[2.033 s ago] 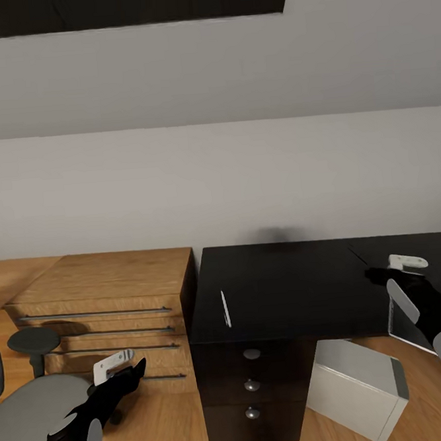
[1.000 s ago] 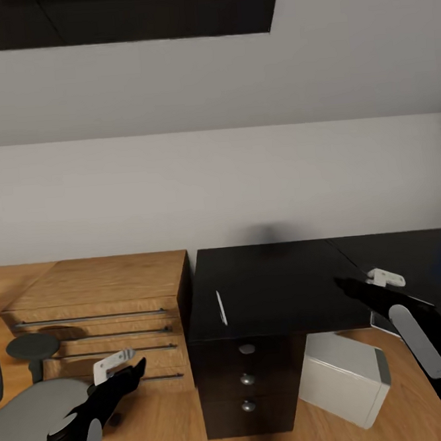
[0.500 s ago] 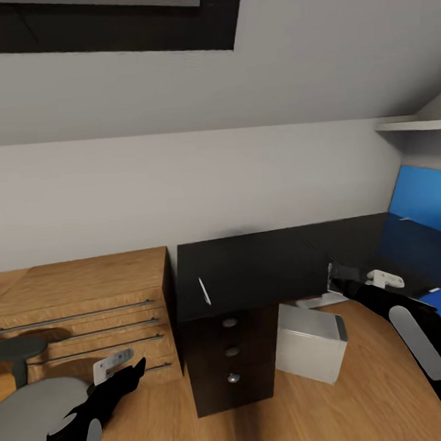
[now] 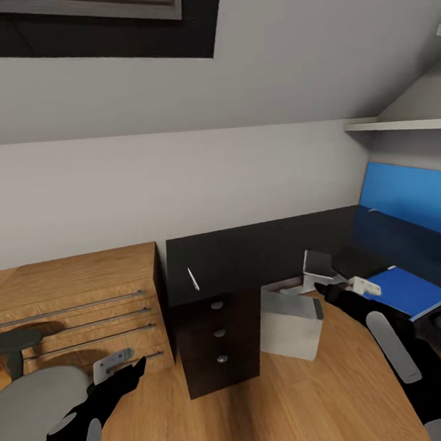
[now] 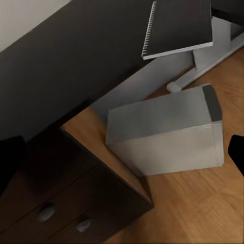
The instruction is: In the bedroom, organize the workspace by keeping the computer under the desk, ensuring the monitor is on the desk, placing the keyboard on the desk next to the monitor, placing the mouse on the desk next to the keyboard, moving the folder from the swivel chair onto the desk next to the mouse, stacking the notebook on top of the folder with the pen on top of the notebook, and positioning the swivel chair next to the desk.
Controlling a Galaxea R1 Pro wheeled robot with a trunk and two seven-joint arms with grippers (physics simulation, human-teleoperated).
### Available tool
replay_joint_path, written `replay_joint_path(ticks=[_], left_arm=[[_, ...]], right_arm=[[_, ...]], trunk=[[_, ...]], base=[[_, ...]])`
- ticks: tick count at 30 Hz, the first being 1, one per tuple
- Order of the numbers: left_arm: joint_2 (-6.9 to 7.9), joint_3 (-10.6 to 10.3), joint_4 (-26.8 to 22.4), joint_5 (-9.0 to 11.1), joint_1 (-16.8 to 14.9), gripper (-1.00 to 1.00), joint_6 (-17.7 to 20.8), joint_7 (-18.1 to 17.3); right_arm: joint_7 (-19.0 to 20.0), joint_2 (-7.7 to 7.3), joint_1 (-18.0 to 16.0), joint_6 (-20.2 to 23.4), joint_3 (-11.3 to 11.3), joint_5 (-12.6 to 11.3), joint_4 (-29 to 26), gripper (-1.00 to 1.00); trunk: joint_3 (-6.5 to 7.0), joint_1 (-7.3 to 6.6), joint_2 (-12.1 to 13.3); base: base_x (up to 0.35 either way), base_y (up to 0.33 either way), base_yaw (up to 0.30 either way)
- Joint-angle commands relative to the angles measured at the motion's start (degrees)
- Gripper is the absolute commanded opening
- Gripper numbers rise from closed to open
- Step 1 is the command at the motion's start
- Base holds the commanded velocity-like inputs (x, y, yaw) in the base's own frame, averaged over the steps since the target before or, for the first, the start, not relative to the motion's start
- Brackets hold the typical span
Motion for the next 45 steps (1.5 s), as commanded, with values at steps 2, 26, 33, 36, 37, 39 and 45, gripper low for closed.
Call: replay_joint_path(ticks=[2, 26, 33, 36, 37, 39, 45], left_arm=[[-0.07, 0.19, -0.11, 0.32, -0.05, 1.0, 0.41, -0.26], [0.01, 0.28, -0.26, 0.39, -0.05, 1.0, -0.3, -0.11], [0.08, 0.4, -0.25, 0.39, -0.05, 1.0, -0.27, -0.11], [0.01, 0.43, -0.26, 0.39, -0.05, 1.0, -0.26, -0.11], [-0.01, 0.44, -0.24, 0.39, -0.05, 1.0, -0.26, -0.11], [-0.07, 0.45, -0.25, 0.39, -0.05, 1.0, -0.23, -0.11], [-0.15, 0.41, -0.25, 0.39, -0.05, 1.0, 0.01, -0.18]], right_arm=[[-0.5, 0.52, -0.04, -0.93, 0.04, -0.56, 0.27, 1.0], [-0.18, 16.82, -9.15, -49.93, -2.83, -20.04, 33.78, 1.0], [5.05, 16.55, -9.94, -50.24, -3.86, -27.16, 34.68, 1.0], [6.96, 16.54, -9.92, -50.28, -3.88, -27.33, 34.73, 1.0], [7.28, 16.53, -9.91, -50.27, -3.88, -27.35, 34.74, 1.0], [7.94, 16.51, -9.9, -50.31, -3.87, -27.32, 34.69, 1.0], [8.45, 15.63, -9.89, -50.06, -3.78, -23.88, 34.92, 1.0]], trunk=[[-0.07, -0.01, -0.04], [-4.02, 4.82, -8.86], [-5.27, 6.36, -11.67], [-5.81, 7.02, -12.87], [-5.99, 7.24, -13.27], [-6.35, 7.68, -14.07], [-7.43, 9.0, -16.48]], base=[[-0.037, 0.001, -0.007], [-0.002, 0.0, 0.0], [0.0, 0.0, 0.0], [0.0, 0.0, 0.0], [0.0, 0.0, 0.0], [0.0, 0.0, 0.0], [0.0, 0.0, 0.0]])
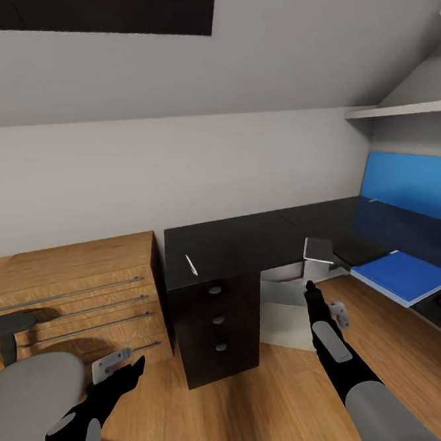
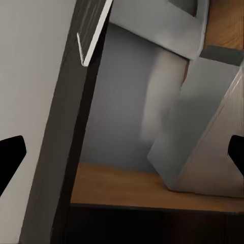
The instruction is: In the bedroom, organize the workspace by keeping the computer under the desk, ensuring the monitor is on the desk, placing the keyboard on the desk next to the monitor, placing the mouse on the desk next to the keyboard, moving the folder from the swivel chair onto the desk next to the mouse, stacking the notebook on top of the folder with the pen on top of the notebook, and positioning the swivel chair next to the desk.
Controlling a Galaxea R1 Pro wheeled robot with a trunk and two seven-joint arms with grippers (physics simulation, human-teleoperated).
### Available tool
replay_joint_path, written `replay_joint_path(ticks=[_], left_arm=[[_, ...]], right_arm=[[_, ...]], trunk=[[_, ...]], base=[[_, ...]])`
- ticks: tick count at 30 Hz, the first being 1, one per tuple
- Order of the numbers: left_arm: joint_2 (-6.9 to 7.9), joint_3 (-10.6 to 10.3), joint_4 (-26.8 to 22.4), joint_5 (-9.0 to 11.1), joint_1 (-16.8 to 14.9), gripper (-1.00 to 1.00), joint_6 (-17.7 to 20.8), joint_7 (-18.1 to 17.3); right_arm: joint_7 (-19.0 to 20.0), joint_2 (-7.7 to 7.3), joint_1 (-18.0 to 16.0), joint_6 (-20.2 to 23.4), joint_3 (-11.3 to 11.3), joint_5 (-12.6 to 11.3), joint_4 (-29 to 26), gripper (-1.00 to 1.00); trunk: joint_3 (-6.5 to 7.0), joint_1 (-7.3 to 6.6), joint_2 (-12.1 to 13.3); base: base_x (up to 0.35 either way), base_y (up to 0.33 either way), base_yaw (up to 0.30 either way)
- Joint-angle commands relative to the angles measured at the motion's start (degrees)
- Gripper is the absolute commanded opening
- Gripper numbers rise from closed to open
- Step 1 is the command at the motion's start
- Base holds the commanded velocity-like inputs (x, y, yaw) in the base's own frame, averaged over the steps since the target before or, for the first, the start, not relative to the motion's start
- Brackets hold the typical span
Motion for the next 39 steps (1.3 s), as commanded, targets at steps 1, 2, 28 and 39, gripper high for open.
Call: replay_joint_path(ticks=[1, 2, 28, 39], left_arm=[[-0.07, 0.14, -0.03, 0.32, -0.05, 1.0, 0.49, -0.26], [-0.07, 0.14, -0.04, 0.32, -0.05, 1.0, 0.51, -0.26], [0.1, 2.46, 0.0, 1.81, -0.05, 1.0, 0.57, -0.59], [0.15, 4.36, 0.0, 1.9, -0.05, 1.0, 0.52, -0.62]], right_arm=[[-0.13, -1.43, -0.03, 0.07, -0.04, 0.38, 0.05, 1.0], [-0.14, -1.72, -0.03, 0.19, -0.04, 0.48, 0.07, 1.0], [12.32, -6.22, 0.13, 6.23, -0.53, -13.25, -1.69, 1.0], [13.26, -6.81, 0.15, 6.39, -2.77, -13.34, 1.15, 1.0]], trunk=[[-0.24, 0.22, -0.45], [-0.42, 0.44, -0.85], [-2.04, 2.42, -4.46], [-2.04, 2.42, -4.46]], base=[[0.0, 0.0, 0.0], [0.0, 0.0, 0.0], [0.008, 0.0, 0.0], [0.123, 0.0, 0.0]])
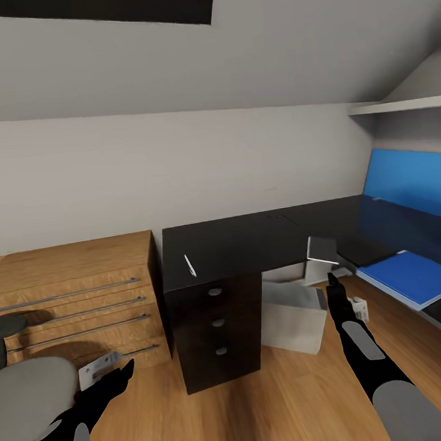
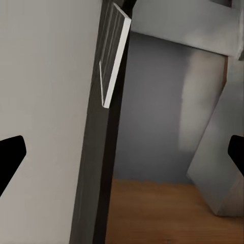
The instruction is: In the bedroom, organize the workspace by keeping the computer under the desk, ensuring the monitor is on the desk, placing the keyboard on the desk next to the monitor, placing the mouse on the desk next to the keyboard, moving the folder from the swivel chair onto the desk next to the mouse, stacking the notebook on top of the folder with the pen on top of the notebook, and positioning the swivel chair next to the desk.
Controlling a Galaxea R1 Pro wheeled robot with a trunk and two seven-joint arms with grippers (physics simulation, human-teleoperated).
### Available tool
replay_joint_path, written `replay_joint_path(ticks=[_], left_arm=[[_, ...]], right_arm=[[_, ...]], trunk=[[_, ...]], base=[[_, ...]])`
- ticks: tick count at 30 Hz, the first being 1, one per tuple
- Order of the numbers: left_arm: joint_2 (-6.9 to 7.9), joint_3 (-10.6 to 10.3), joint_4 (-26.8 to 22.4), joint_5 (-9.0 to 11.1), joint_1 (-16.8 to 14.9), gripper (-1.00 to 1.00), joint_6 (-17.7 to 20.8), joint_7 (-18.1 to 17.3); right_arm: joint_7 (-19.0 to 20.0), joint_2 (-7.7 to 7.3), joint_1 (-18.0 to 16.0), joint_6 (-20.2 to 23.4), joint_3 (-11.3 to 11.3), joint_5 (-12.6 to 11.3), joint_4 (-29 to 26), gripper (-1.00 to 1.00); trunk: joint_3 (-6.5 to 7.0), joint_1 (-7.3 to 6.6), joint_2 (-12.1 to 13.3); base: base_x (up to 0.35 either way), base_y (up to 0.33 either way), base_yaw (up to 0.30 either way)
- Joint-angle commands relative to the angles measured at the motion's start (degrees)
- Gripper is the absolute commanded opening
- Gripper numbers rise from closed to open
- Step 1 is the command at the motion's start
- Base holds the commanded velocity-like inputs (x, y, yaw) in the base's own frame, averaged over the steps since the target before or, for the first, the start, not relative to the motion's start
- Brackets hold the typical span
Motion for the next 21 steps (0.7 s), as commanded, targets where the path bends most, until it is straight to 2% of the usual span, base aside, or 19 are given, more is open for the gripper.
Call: replay_joint_path(ticks=[1, 9, 15, 21], left_arm=[[-0.05, 0.24, -0.05, 0.47, -0.06, 1.0, 0.37, -0.17], [-0.02, 0.6, -0.04, 0.48, -0.06, 1.0, 0.37, -0.16], [0.01, 1.91, -0.04, 0.51, -0.06, 1.0, 0.37, -0.1], [0.02, 3.42, -0.04, 1.42, -0.06, 1.0, 0.37, -0.09]], right_arm=[[0.37, -0.07, -0.04, -0.17, -0.01, -0.61, 0.11, 1.0], [0.38, -0.76, -0.04, -0.13, -0.47, -0.61, 0.27, 1.0], [0.38, -0.87, -0.04, -0.13, -0.94, -0.61, 0.35, 1.0], [0.32, -1.35, -0.04, -0.13, -1.27, -0.61, 1.46, 1.0]], trunk=[[-0.06, 0.02, -0.02], [-0.06, 0.02, -0.02], [-0.06, 0.02, -0.02], [-0.06, 0.02, -0.02]], base=[[0.242, 0.0, 0.0], [0.134, 0.0, 0.0], [0.214, 0.0, 0.0], [0.073, 0.0, 0.0]])
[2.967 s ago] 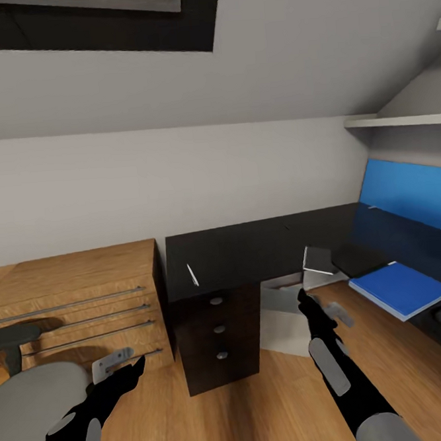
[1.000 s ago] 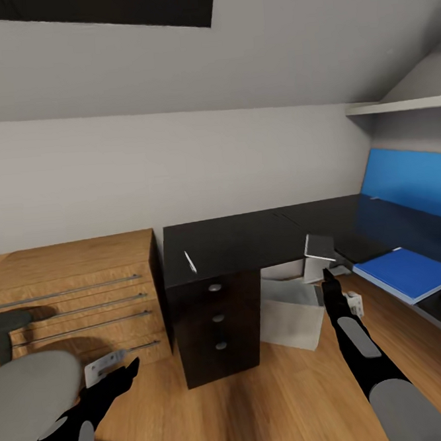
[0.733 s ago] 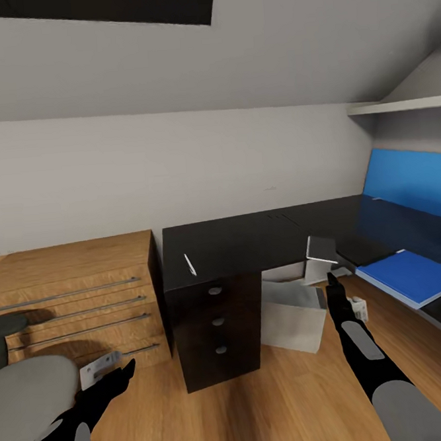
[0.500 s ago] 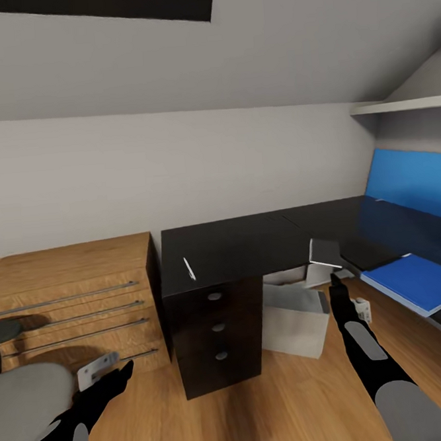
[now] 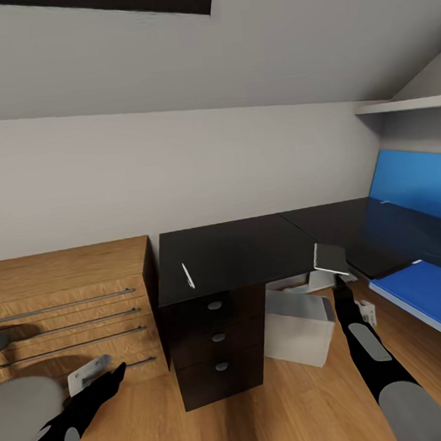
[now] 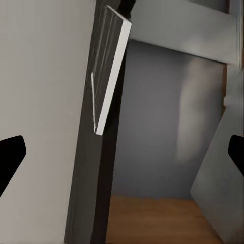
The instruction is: In the bedroom, organize the workspace by keeping the computer under the desk, ensuring the monitor is on the desk, placing the keyboard on the desk next to the monitor, placing the mouse on the desk next to the keyboard, moving the folder from the swivel chair onto the desk next to the mouse, stacking the notebook on top of the folder with the pen on top of the notebook, and positioning the swivel chair next to the desk.
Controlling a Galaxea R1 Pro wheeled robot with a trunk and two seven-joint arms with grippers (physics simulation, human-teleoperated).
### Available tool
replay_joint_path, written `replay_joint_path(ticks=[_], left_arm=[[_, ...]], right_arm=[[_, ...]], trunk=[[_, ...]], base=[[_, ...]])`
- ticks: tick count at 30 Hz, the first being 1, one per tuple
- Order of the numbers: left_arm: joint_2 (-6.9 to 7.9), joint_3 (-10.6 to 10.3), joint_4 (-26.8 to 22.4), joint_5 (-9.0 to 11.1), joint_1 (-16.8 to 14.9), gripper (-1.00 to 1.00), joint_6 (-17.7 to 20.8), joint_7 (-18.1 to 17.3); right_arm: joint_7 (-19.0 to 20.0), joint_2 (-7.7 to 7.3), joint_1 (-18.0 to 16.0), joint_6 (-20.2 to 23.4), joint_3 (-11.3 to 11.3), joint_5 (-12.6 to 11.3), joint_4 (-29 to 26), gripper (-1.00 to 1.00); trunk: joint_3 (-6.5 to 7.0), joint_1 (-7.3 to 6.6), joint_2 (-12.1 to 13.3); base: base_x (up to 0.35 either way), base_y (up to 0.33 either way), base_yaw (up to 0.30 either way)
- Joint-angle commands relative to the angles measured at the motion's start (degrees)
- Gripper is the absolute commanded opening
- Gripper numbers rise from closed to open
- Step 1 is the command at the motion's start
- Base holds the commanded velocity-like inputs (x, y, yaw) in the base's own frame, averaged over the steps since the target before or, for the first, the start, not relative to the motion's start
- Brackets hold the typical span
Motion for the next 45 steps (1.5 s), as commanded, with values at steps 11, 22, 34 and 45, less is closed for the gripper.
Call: replay_joint_path(ticks=[11, 22, 34, 45], left_arm=[[-0.01, 1.7, -0.06, 3.78, -0.06, 1.0, 0.37, -0.13], [-0.01, 2.1, -0.06, 4.07, -0.06, 1.0, 0.38, -0.13], [-0.01, 2.19, -0.07, 4.1, -0.06, 1.0, 0.38, -0.13], [-0.01, 2.13, -0.06, 4.1, -0.06, 1.0, 0.38, -0.13]], right_arm=[[-1.4, -1.26, -0.35, -0.16, -0.71, -0.76, 6.45, 1.0], [-1.74, -1.32, -0.39, -0.09, -0.75, -0.94, 7.04, 1.0], [-1.51, -1.32, -0.39, 1.33, -0.74, -1.11, 6.79, 1.0], [-1.34, -1.3, -0.39, 4.07, -0.9, -1.1, 6.6, 1.0]], trunk=[[-0.06, 0.0, -0.03], [-0.06, 0.0, -0.03], [-0.06, 0.0, -0.03], [1.38, -1.76, 3.18]], base=[[0.009, 0.0, 0.0], [0.014, 0.0, 0.0], [0.154, 0.004, 0.0], [0.011, 0.0, 0.0]])
